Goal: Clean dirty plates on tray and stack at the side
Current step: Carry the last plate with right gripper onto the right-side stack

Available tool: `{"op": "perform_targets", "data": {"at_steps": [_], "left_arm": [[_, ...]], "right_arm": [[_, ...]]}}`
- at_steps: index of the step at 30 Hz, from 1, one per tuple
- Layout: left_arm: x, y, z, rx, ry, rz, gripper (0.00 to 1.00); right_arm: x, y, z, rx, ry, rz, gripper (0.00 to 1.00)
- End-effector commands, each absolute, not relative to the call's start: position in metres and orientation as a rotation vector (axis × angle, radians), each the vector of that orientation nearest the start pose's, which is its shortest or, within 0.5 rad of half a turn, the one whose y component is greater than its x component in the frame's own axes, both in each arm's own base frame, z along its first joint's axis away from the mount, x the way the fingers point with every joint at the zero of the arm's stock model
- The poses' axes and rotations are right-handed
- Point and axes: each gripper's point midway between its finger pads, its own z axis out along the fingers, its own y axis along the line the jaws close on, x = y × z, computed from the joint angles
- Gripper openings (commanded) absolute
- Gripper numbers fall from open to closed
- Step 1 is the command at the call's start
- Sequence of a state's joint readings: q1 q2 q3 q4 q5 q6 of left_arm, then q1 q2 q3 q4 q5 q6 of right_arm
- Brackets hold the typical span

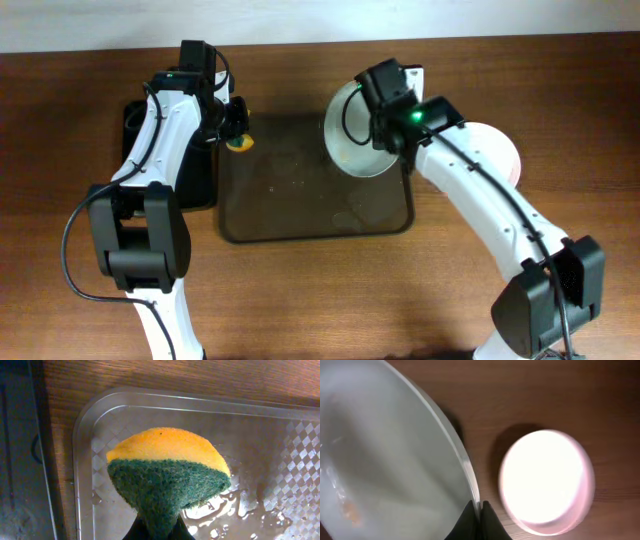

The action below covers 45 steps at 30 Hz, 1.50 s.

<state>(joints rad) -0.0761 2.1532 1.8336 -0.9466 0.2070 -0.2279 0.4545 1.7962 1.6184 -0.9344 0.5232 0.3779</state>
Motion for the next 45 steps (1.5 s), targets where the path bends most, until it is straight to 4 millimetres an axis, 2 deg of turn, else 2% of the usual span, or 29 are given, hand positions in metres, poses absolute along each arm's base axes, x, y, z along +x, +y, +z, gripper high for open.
{"op": "perform_targets", "data": {"at_steps": [1,5,8,10,15,16,18,20,21,24,26,28,30,33,35,40,45], "left_arm": [[0.489,-0.068,0.096,-0.184,2.811,-0.353,0.01],[0.489,-0.068,0.096,-0.184,2.811,-0.352,0.01],[0.49,-0.064,0.095,-0.19,2.812,-0.32,0.0],[0.49,-0.064,0.095,-0.19,2.812,-0.321,0.0],[0.49,-0.064,0.095,-0.189,2.812,-0.321,0.01],[0.49,-0.065,0.095,-0.189,2.812,-0.322,0.01],[0.49,-0.064,0.095,-0.189,2.813,-0.321,0.0],[0.489,-0.064,0.095,-0.19,2.815,-0.321,0.0],[0.489,-0.064,0.095,-0.19,2.815,-0.321,0.01],[0.489,-0.064,0.095,-0.19,2.815,-0.321,0.01],[0.489,-0.064,0.095,-0.19,2.815,-0.321,0.0],[0.489,-0.064,0.095,-0.19,2.815,-0.321,0.01],[0.489,-0.064,0.095,-0.19,2.815,-0.321,0.0],[0.489,-0.064,0.095,-0.19,2.815,-0.321,0.01],[0.489,-0.064,0.095,-0.19,2.815,-0.321,0.01],[0.489,-0.064,0.095,-0.19,2.815,-0.321,0.01],[0.489,-0.064,0.095,-0.19,2.815,-0.321,0.0]], "right_arm": [[0.412,0.109,0.242,0.035,2.231,-0.704,0.04],[0.387,0.142,0.291,-0.02,1.938,-0.932,0.04],[0.371,0.154,0.317,-0.019,1.786,-1.026,0.04],[0.367,0.158,0.322,-0.022,1.757,-1.039,0.04],[0.367,0.159,0.321,-0.02,1.76,-1.031,0.04],[0.369,0.161,0.315,-0.034,1.794,-0.998,0.04],[0.377,0.169,0.288,-0.087,1.938,-0.872,0.04],[0.383,0.171,0.262,-0.077,2.106,-0.676,0.04],[0.384,0.163,0.257,-0.013,2.172,-0.58,0.04],[0.389,0.108,0.263,0.251,2.305,-0.327,0.04],[0.391,0.055,0.26,0.438,2.405,-0.126,0.04],[0.389,0.011,0.245,0.568,2.496,0.014,0.04],[0.381,-0.049,0.225,0.787,2.543,0.077,0.04],[0.376,-0.106,0.195,0.982,2.57,0.135,0.04],[0.374,-0.128,0.168,1.061,2.614,0.119,0.04],[0.377,-0.133,0.119,1.126,2.726,0.102,0.04],[0.382,-0.136,0.097,1.14,2.757,0.089,0.04]]}}
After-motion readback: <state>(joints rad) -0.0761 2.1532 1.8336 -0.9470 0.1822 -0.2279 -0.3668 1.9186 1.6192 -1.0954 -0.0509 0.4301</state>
